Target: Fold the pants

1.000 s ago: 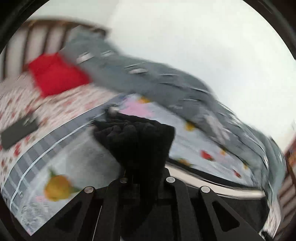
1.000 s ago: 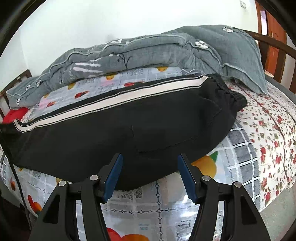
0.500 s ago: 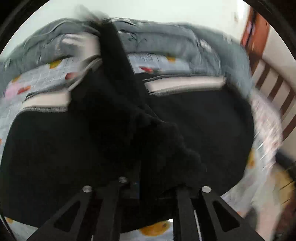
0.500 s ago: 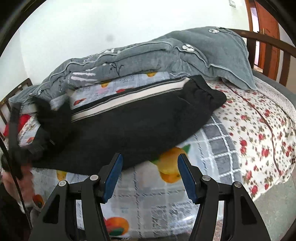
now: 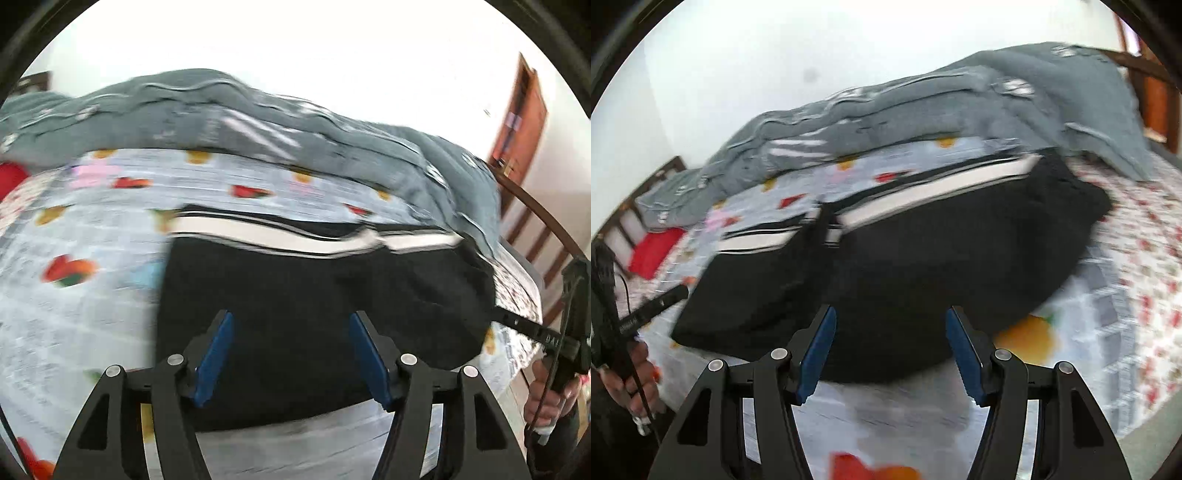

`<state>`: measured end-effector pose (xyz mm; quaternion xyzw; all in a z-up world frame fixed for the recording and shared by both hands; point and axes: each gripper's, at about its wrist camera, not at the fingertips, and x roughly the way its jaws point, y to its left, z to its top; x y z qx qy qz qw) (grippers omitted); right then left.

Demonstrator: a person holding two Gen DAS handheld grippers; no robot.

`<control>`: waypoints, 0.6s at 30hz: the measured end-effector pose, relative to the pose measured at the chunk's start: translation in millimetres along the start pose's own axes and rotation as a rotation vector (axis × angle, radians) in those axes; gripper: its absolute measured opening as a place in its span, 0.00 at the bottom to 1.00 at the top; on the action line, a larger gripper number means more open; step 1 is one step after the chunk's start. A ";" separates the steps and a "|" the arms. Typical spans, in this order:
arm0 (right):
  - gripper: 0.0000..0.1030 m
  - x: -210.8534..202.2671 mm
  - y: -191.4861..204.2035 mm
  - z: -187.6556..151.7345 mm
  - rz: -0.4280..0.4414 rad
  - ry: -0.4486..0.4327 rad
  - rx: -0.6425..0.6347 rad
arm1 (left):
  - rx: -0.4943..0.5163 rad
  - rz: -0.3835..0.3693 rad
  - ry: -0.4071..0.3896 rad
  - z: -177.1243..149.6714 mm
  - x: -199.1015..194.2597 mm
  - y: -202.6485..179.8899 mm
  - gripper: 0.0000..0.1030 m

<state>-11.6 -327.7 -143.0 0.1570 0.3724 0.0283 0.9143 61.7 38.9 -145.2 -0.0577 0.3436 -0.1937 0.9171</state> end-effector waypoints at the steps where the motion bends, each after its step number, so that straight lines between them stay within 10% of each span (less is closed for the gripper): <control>1: 0.59 9.1 8.9 3.1 0.042 0.010 0.003 | -0.024 0.035 -0.005 -1.7 -5.4 13.1 0.62; 7: 0.59 74.3 44.1 6.9 0.114 0.131 0.035 | -0.101 0.165 0.039 -21.5 -15.0 70.5 0.62; 10: 0.38 98.0 50.6 0.2 0.108 0.171 0.049 | -0.131 0.144 0.034 -27.5 -17.9 78.3 0.62; 18: 0.32 86.7 59.8 -25.1 0.028 0.075 -0.066 | -0.117 0.157 0.084 -29.7 15.4 57.6 0.62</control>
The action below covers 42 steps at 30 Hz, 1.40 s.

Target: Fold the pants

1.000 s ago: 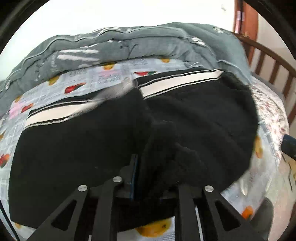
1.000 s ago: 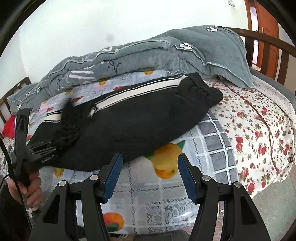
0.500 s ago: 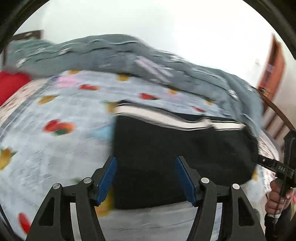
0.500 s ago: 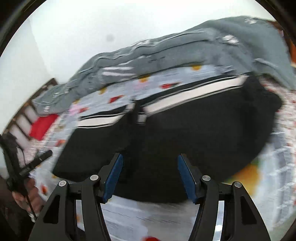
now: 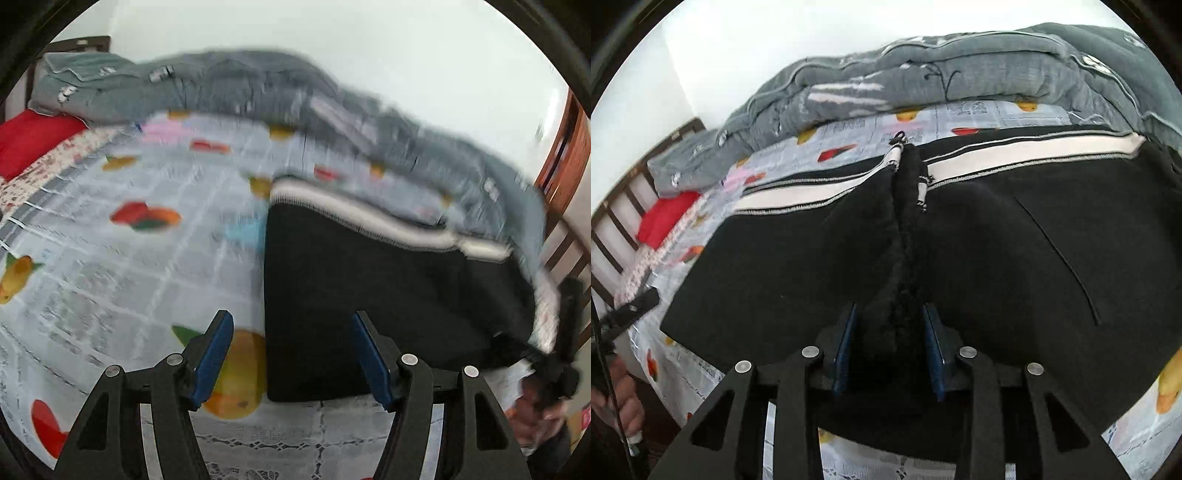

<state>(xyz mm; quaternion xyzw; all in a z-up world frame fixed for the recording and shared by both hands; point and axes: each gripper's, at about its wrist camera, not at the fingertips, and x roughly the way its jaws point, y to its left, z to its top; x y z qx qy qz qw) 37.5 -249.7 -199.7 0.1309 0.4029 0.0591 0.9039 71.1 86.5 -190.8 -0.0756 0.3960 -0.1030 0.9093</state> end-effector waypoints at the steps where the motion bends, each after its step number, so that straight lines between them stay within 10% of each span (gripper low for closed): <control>1: 0.32 -2.0 1.1 -2.1 -0.013 -0.006 -0.017 | 0.006 0.040 0.050 -4.5 12.8 -2.1 0.64; 13: 0.45 -75.3 -8.8 -20.0 -0.168 -0.137 -0.143 | -0.060 -0.067 -0.010 -20.7 -12.1 10.1 0.65; 22: 0.63 -130.8 -176.5 10.6 -0.388 -0.261 0.229 | -0.128 -0.119 -0.014 0.8 3.1 13.9 0.65; 27: 0.63 -116.1 -254.8 14.2 -0.274 -0.246 0.460 | -0.202 -0.183 0.016 -4.7 24.7 15.7 0.64; 42: 0.57 -50.4 -298.4 67.8 -0.150 -0.178 0.534 | -0.225 -0.279 0.094 45.6 70.9 23.1 0.60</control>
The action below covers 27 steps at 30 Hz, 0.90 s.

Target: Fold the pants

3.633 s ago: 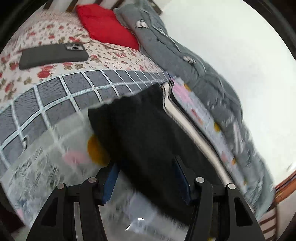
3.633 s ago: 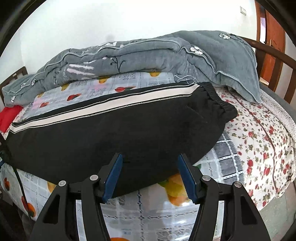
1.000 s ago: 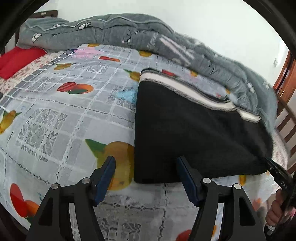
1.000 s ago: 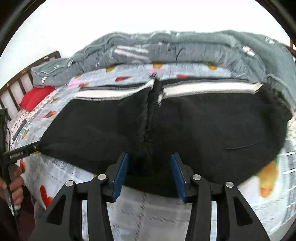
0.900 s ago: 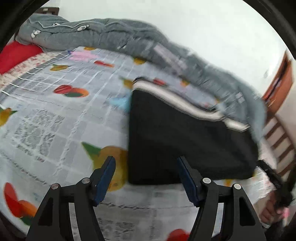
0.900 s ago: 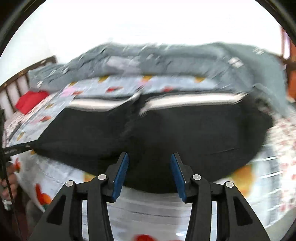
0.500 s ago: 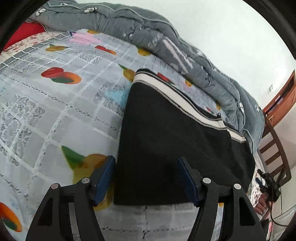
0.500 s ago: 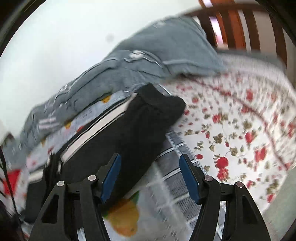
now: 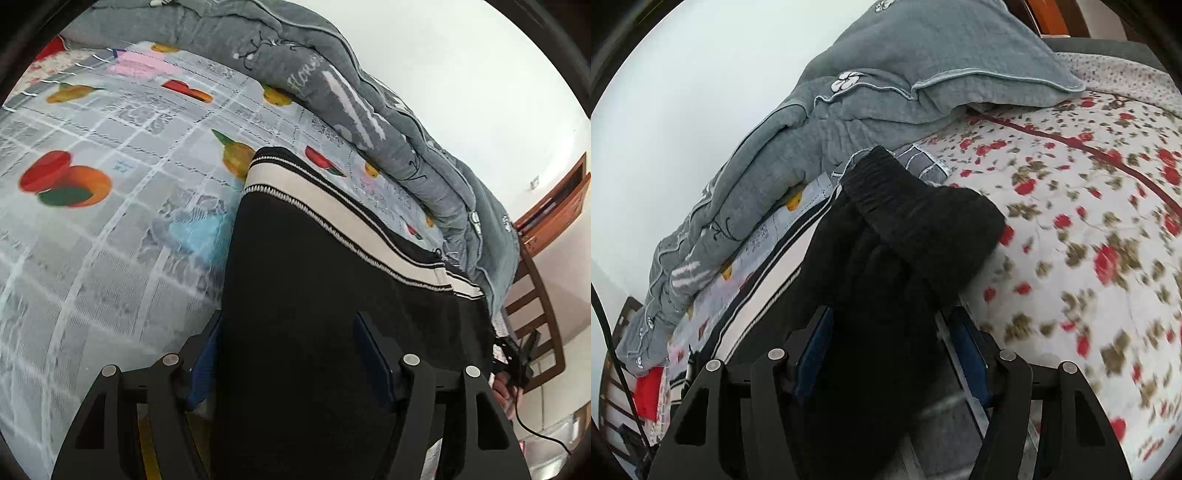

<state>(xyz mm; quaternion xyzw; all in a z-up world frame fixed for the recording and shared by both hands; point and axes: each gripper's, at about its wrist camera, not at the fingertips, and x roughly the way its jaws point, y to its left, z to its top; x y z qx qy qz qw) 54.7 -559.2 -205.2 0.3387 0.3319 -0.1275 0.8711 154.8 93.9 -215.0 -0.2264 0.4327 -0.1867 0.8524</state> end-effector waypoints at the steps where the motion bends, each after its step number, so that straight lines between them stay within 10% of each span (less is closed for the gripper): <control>1: 0.54 2.1 2.8 2.5 -0.019 0.010 -0.006 | -0.005 -0.004 0.006 1.9 1.2 1.1 0.57; 6: 0.16 -15.0 24.6 7.0 -0.085 -0.059 -0.090 | -0.070 0.026 0.035 15.6 12.5 6.4 0.31; 9: 0.12 -34.4 56.5 9.2 -0.098 -0.133 -0.182 | -0.049 0.081 0.012 18.0 14.3 0.3 0.12; 20: 0.05 -105.7 194.4 0.2 0.026 -0.301 -0.409 | -0.079 0.118 -0.137 58.8 -47.3 13.9 0.10; 27: 0.07 -88.6 193.0 -59.6 0.080 -0.191 -0.521 | -0.121 0.316 -0.148 70.5 -99.9 81.9 0.12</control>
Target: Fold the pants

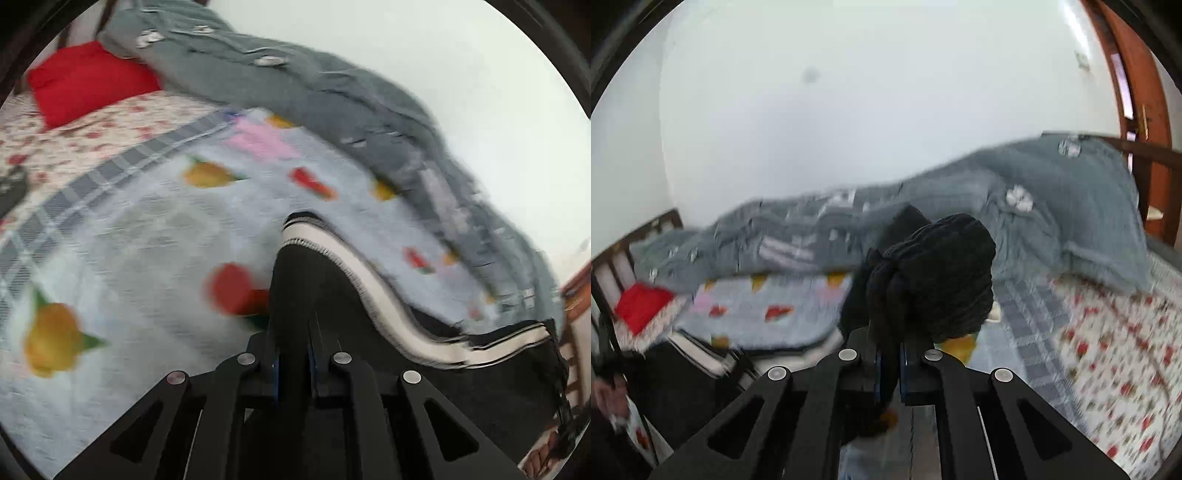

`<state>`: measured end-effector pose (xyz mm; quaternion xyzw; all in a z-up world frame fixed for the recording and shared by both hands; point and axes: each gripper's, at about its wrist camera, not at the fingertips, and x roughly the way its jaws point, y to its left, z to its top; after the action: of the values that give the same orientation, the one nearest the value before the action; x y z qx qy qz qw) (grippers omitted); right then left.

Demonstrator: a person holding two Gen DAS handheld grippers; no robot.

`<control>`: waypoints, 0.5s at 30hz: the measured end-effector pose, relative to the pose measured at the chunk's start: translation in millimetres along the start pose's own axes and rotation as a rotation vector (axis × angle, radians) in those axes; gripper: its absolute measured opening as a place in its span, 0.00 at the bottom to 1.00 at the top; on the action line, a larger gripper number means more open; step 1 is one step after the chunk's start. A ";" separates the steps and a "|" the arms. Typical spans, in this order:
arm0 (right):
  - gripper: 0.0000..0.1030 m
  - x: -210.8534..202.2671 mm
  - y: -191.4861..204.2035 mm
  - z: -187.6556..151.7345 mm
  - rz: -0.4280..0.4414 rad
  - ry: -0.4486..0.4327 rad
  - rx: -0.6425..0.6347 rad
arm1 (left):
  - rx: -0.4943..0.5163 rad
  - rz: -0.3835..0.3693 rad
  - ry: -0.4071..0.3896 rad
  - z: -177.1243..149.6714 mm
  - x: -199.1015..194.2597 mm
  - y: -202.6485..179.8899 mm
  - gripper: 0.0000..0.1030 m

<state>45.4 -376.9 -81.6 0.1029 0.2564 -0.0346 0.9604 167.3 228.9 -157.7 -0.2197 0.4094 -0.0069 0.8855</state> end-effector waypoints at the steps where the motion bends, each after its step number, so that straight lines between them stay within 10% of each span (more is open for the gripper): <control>1: 0.07 17.5 -5.0 -18.3 -0.039 0.065 0.005 | 0.015 0.036 0.022 -3.1 3.3 7.7 0.17; 5: 0.10 62.5 -35.1 -76.2 -0.142 0.272 0.071 | 0.071 0.113 0.088 -25.8 4.9 34.7 0.45; 15: 0.23 -22.4 -11.3 -57.2 -0.173 0.153 0.034 | 0.057 0.004 0.037 -56.1 -21.6 52.3 0.58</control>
<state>-3.1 -375.3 -120.9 0.0987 0.3362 -0.1139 0.9296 103.3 258.8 -194.7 -0.1932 0.4257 -0.0212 0.8838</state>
